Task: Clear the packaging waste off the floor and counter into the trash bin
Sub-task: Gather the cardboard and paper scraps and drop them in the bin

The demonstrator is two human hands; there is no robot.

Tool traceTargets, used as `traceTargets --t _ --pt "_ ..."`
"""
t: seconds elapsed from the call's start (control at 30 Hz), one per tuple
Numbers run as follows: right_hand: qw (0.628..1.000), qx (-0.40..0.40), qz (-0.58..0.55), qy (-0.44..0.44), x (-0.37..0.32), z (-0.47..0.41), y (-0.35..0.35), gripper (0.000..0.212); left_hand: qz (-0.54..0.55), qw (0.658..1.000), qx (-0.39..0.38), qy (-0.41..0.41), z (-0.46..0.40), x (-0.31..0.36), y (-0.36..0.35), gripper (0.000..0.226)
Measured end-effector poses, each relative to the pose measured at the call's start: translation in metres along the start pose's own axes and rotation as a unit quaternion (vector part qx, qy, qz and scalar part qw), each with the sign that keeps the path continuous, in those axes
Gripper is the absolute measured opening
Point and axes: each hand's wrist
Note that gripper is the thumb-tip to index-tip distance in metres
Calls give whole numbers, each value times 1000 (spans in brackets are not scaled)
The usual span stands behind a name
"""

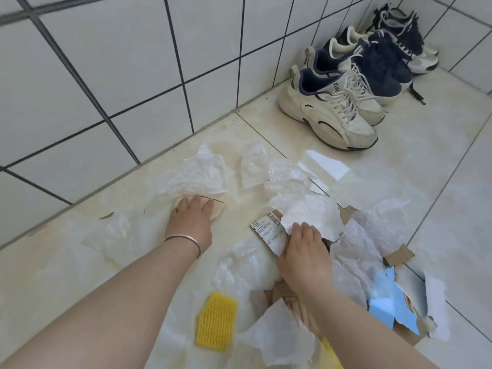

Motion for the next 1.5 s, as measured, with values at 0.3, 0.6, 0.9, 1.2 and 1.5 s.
traceTargets --t 0.3,0.6,0.9,1.2,1.5 --pt "988 -55 134 -43 -7 -17 -6 68 23 999 22 9 -11 -13 0 55" --pt "979 172 74 85 26 -9 21 24 185 974 134 -9 20 13 7 40" --pt "820 252 -511 -57 62 28 105 38 475 864 149 79 53 62 20 28" --pt "533 80 -834 -118 78 61 105 16 594 796 115 7 90 99 34 54" --pt "471 -11 -869 -151 50 75 74 4 727 682 -16 -73 114 132 39 41"
Point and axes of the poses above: each hand's wrist, its own z-axis away from the middle knuckle, its own y-axis out of the back of the hand, x = y × z, and after that the axes turned 9 degrees about -x, right-handed
